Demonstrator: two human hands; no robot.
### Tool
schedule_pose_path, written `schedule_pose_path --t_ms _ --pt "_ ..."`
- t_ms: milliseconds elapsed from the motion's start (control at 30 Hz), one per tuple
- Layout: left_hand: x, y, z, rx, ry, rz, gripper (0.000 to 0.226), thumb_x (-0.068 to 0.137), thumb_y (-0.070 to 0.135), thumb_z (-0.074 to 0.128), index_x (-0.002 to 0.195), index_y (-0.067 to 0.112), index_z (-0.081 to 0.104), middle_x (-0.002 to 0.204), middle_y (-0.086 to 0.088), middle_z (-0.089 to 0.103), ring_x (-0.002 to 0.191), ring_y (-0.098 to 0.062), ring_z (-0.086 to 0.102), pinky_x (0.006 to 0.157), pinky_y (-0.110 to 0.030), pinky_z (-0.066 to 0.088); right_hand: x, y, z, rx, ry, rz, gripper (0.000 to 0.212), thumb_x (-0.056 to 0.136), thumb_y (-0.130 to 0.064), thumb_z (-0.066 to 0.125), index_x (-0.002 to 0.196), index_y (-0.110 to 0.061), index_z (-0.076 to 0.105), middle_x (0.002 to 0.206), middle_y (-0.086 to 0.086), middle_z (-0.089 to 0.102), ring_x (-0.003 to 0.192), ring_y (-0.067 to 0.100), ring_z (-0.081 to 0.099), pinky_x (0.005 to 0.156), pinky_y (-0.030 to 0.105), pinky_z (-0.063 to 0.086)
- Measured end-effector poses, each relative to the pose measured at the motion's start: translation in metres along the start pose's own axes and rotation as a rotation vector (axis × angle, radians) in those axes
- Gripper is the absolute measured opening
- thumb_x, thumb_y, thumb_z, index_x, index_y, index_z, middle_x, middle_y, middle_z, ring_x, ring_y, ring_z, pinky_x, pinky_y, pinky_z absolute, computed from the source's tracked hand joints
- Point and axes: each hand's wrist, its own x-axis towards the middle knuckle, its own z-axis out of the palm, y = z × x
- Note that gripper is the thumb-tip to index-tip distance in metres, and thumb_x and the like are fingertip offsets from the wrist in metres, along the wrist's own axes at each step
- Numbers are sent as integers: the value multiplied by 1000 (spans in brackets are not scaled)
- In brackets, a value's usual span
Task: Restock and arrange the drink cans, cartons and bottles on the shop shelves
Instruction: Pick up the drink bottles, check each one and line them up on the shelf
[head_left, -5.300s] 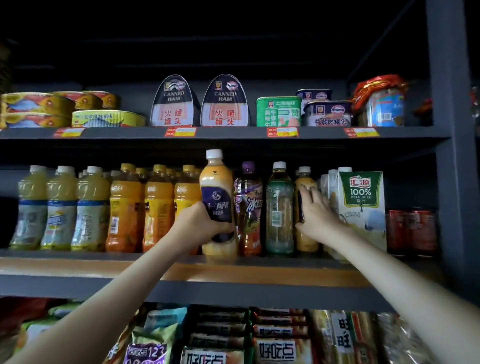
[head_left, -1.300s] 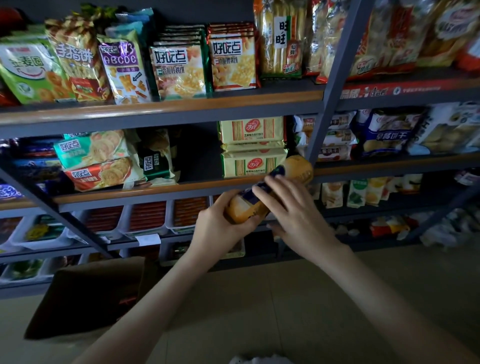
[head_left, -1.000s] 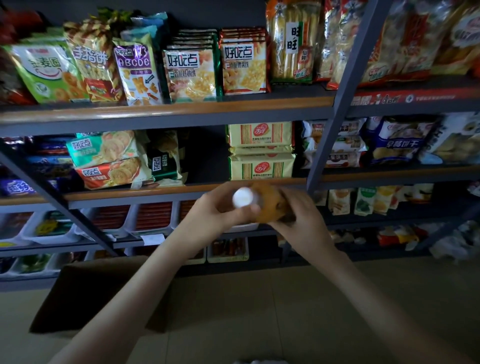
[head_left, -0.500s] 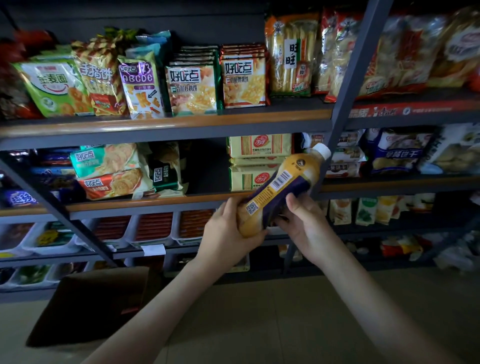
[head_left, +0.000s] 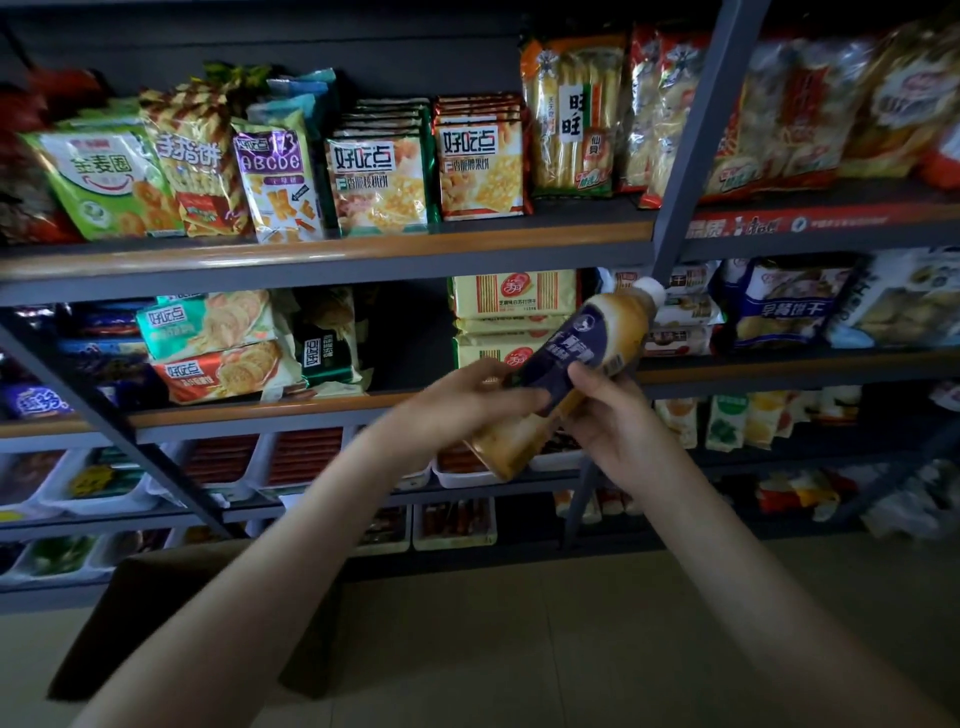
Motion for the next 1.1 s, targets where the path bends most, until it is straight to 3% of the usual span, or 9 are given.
schedule_pose_path --t_ms 133,233,367,467,633,733,867,1000,1100 --pt "14 19 -15 -240 -160 -163 53 62 40 74 107 14 64 91 -3 73 81 -18 69 75 -31 53 10 -21 19 -145 -37 150 40 92 -38 56 123 -14 59 124 11 66 116 24 63 102 40 46" --pt "11 35 -17 -313 -140 -188 54 64 45 77 104 13 62 86 -7 70 76 -19 67 72 -31 55 22 -38 29 -213 -67 237 42 96 -47 50 125 -19 60 122 11 67 113 23 64 98 40 49" --pt "9 60 -38 -382 -11 -158 44 61 46 67 87 11 64 79 -6 70 72 -18 66 78 -34 54 36 -60 45 -376 -69 267 64 78 -59 64 128 -20 61 127 12 64 120 30 59 107 53 40" --pt "4 80 -57 -305 85 -70 56 67 45 74 106 7 65 96 -16 70 88 -25 65 83 -36 54 46 -86 65 -468 -181 213 51 78 -47 65 119 -17 65 115 8 69 109 23 64 92 43 52" --pt "-11 121 -86 -133 410 265 46 78 18 78 118 21 56 89 -4 72 72 -13 70 58 -26 56 58 -133 122 -777 -307 -115 14 84 -31 70 97 -33 66 95 -14 72 98 6 65 93 30 49" --pt "-16 144 -109 124 654 467 59 66 33 86 115 32 54 97 -3 74 89 -16 71 83 -38 57 71 -150 162 -923 -387 -359 19 87 -32 69 96 -42 56 97 -33 57 94 -14 54 79 10 42" --pt "-31 171 -138 528 1002 548 58 64 49 81 114 38 53 91 14 72 84 -3 67 75 -27 54 98 -163 210 -1051 -387 -610 38 82 -35 74 115 -34 56 112 -16 64 108 4 59 90 23 47" --pt "-36 190 -178 908 1252 677 69 76 35 78 137 22 46 103 1 70 91 -23 66 68 -29 46 128 -165 257 -1154 -327 -896 42 81 -33 77 116 -15 62 106 -5 65 102 10 58 77 20 40" --pt "-29 199 -227 1198 1346 814 77 68 22 86 134 7 48 111 -11 68 88 -29 66 58 -27 43 157 -164 290 -1087 -407 -1061 33 81 -22 77 111 -12 66 101 -3 68 98 12 60 80 14 43"
